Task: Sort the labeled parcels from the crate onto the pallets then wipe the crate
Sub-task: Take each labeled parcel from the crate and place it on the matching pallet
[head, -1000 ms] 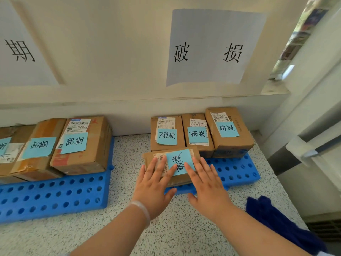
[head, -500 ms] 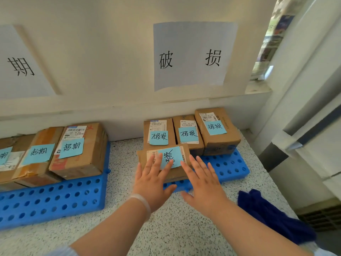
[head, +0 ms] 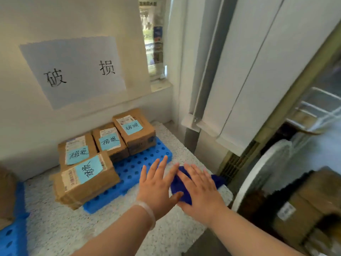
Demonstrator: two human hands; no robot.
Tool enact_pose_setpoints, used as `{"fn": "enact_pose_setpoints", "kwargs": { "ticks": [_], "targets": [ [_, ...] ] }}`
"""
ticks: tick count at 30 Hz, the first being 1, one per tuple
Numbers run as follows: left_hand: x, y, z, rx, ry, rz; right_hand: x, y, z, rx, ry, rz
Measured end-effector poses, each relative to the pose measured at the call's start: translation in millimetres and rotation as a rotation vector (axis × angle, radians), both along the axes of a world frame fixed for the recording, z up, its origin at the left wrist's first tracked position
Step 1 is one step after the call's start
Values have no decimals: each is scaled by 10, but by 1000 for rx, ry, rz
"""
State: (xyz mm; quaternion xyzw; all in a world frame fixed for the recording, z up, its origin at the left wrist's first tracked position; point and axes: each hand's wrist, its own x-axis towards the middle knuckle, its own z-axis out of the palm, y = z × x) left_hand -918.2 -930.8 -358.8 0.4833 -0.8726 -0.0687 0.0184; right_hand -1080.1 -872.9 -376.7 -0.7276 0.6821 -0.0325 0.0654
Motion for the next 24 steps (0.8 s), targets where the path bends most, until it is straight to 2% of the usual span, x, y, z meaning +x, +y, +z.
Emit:
{"fn": "enact_pose_setpoints", "kwargs": {
  "ticks": [4,8,10,13,17,24],
  "targets": [
    [-827,197,118,-28,6,-208,-671,530,137,-72,-85,-192],
    [-1679,564,186,2,53,-409,-1324,1165,226,-104,-54,-400],
    [-2048,820,212,61,75,-520,-1631,1486,272,-51,-55,-494],
    [-2497,1143,174,49,93,-646,-2019,1910,239,-20,-95,-624],
    [-3092,1451,66,87,80,-658,-2492,2373,151,26,-211,-780],
    [-3990,1750,-51,195,-20,-595,-3352,2809,-3,99,-319,-928]
  ]
}}
